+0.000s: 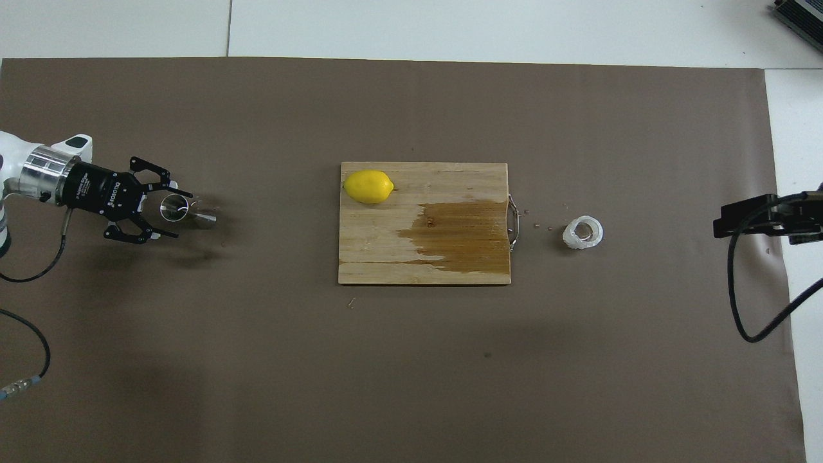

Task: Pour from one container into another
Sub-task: 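Close the left gripper on the small metal cup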

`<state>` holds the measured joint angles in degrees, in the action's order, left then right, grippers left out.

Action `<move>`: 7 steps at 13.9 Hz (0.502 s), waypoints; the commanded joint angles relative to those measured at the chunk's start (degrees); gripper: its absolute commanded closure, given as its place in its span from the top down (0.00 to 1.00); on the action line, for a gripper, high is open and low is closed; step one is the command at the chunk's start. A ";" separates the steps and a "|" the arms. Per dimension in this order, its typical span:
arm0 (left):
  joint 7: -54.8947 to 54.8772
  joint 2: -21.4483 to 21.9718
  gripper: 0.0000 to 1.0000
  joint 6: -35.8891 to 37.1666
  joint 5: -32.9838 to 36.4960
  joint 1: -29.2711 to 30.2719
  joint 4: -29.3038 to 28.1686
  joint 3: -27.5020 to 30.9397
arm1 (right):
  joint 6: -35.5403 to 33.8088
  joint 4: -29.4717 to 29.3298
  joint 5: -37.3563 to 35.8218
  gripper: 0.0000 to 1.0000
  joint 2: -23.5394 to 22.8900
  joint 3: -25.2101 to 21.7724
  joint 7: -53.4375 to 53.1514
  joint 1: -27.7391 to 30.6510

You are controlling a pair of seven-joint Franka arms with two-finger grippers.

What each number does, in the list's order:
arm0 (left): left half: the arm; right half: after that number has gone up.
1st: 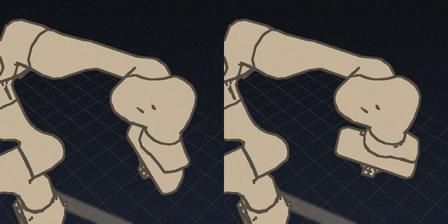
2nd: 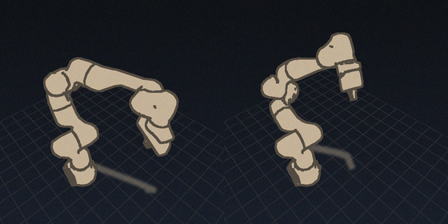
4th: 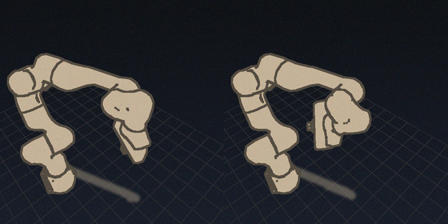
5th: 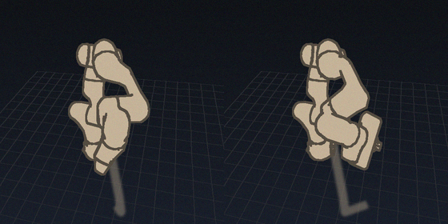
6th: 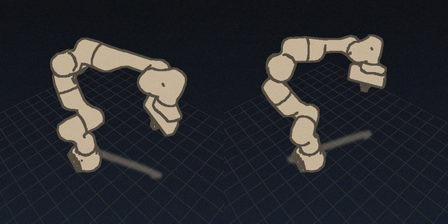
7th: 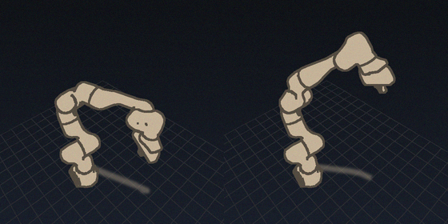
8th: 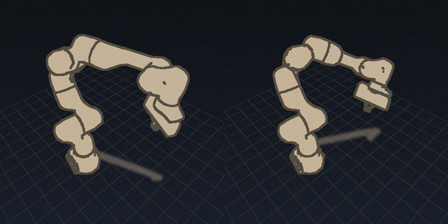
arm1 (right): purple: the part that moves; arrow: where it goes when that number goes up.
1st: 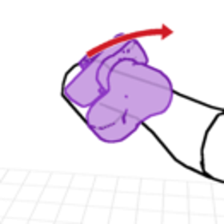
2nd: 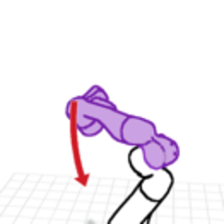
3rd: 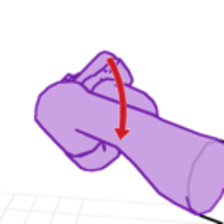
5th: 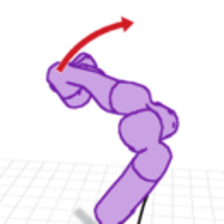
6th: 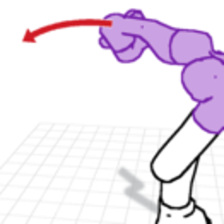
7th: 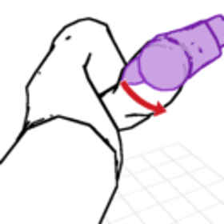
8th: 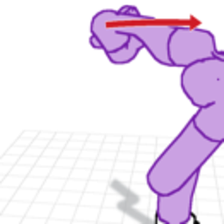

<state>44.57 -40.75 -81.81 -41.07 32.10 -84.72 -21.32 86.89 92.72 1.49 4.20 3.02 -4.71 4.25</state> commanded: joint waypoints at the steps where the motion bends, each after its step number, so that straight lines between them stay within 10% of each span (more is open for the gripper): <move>1: 0.87 0.14 0.75 0.87 -0.86 1.21 -0.71 -0.92 | -0.23 0.01 0.88 1.00 0.37 0.41 -0.13 0.93; 7: 0.87 0.14 0.65 0.78 -0.86 1.21 -0.71 -0.92 | -0.23 0.01 0.88 1.00 0.46 0.41 -0.13 0.93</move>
<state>44.63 -40.75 -81.67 -41.11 32.20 -84.72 -21.40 86.89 92.72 1.49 4.20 3.02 -4.71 4.25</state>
